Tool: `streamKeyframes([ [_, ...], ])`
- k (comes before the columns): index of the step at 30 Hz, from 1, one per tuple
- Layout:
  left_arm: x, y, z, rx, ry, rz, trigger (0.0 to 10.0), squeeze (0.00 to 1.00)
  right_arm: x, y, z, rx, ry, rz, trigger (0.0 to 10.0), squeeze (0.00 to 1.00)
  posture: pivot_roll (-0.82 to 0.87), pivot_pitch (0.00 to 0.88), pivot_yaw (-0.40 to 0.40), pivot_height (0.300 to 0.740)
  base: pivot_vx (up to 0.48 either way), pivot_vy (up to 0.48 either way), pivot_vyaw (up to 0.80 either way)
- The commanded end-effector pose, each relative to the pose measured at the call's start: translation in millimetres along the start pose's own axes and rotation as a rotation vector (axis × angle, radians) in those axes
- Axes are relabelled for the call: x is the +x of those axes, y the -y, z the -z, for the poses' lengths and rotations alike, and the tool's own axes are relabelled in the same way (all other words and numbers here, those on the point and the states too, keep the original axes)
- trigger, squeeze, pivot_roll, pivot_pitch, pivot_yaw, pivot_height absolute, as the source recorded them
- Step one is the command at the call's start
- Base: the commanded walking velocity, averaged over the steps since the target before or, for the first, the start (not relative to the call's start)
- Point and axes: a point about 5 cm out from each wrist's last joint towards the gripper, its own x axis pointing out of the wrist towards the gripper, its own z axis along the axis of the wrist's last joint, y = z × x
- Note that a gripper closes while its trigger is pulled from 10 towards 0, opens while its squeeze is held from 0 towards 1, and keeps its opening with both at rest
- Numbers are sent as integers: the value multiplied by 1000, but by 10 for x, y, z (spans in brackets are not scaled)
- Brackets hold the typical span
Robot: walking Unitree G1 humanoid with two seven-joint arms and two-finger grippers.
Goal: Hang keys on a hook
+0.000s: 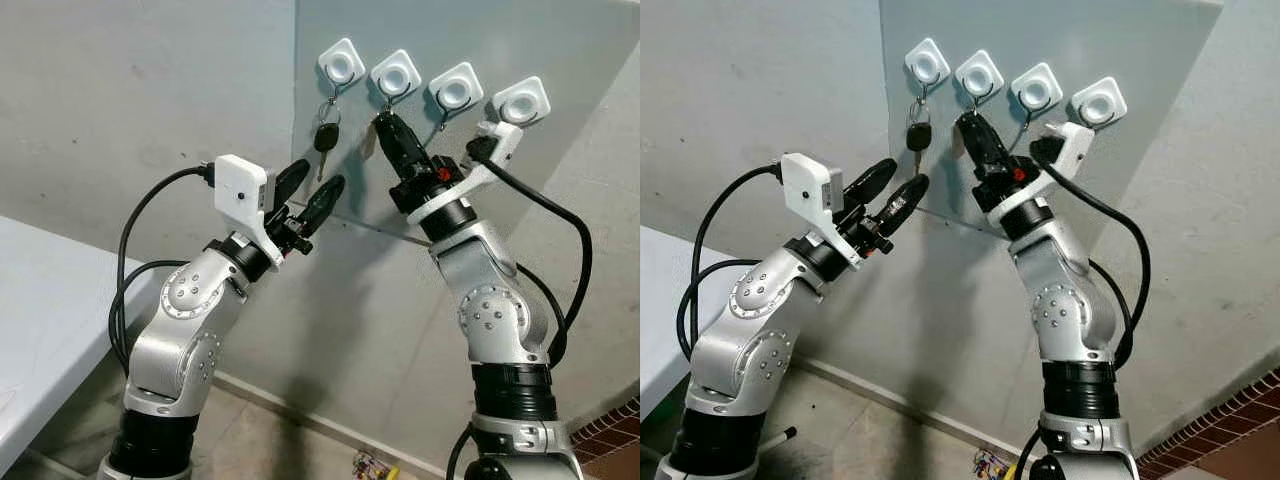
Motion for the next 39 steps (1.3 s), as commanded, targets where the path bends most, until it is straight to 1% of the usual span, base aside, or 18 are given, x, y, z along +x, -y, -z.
streamKeyframes([
  [1,-13,7,-40,5,10,3,10000,0,-14,-12,-75,31,34,-5,10000,0,-92,20,-67,724,0,0,0],
  [6,-13,5,-47,6,8,3,10000,0,-30,5,-70,52,22,2,10000,0,-92,24,-63,724,0,0,0],
  [13,-9,-1,-51,3,8,0,10000,0,-53,27,-46,57,4,12,10000,0,-93,26,-62,724,0,0,0],
  [14,-8,-3,-51,3,8,-2,10000,0,-62,29,-45,63,7,9,10000,1000,-94,27,-62,724,0,0,0],
  [20,-3,-8,-53,7,9,-9,10000,0,-81,28,-63,67,20,0,10000,1000,-96,26,-62,724,0,0,0],
  [23,-8,-15,-35,9,6,-13,10000,0,-99,27,-56,47,15,-1,10000,1000,-95,25,-61,724,0,0,0],
  [27,-17,-27,-5,16,-2,-25,10000,0,-147,65,-32,-5,1,29,10000,1000,-96,25,-62,724,0,0,0],
  [28,-31,-52,49,28,-17,-50,10000,0,-203,126,-12,-60,-9,84,10000,1000,-96,25,-62,724,0,0,0],
  [31,-55,-66,142,16,-40,-79,10000,0,-284,180,15,-82,-17,127,10000,1000,-96,26,-60,724,0,0,0],
  [34,-83,-73,253,17,-59,-128,10000,0,-375,232,63,-126,-34,176,10000,1000,-102,26,-55,724,0,0,0],
  [35,-103,-57,348,-19,-82,-152,10000,0,-450,262,107,-148,-49,209,10000,1000,-106,26,-53,724,0,0,0],
  [36,-103,-57,348,-19,-82,-152,10000,0,-450,262,107,-148,-49,209,10000,1000,-106,26,-53,724,0,0,0],
  [37,-128,-36,448,-57,-108,-164,10000,0,-534,287,158,-170,-67,241,10000,1000,-110,27,-49,724,0,0,0],
  [38,-137,-29,480,-65,-114,-168,10000,0,-562,291,174,-178,-73,252,10000,1000,-110,27,-49,724,0,0,0],
  [39,-166,-9,559,-64,-140,-163,10000,0,-629,298,209,-199,-86,275,10000,1000,-111,28,-48,724,0,0,0],
])
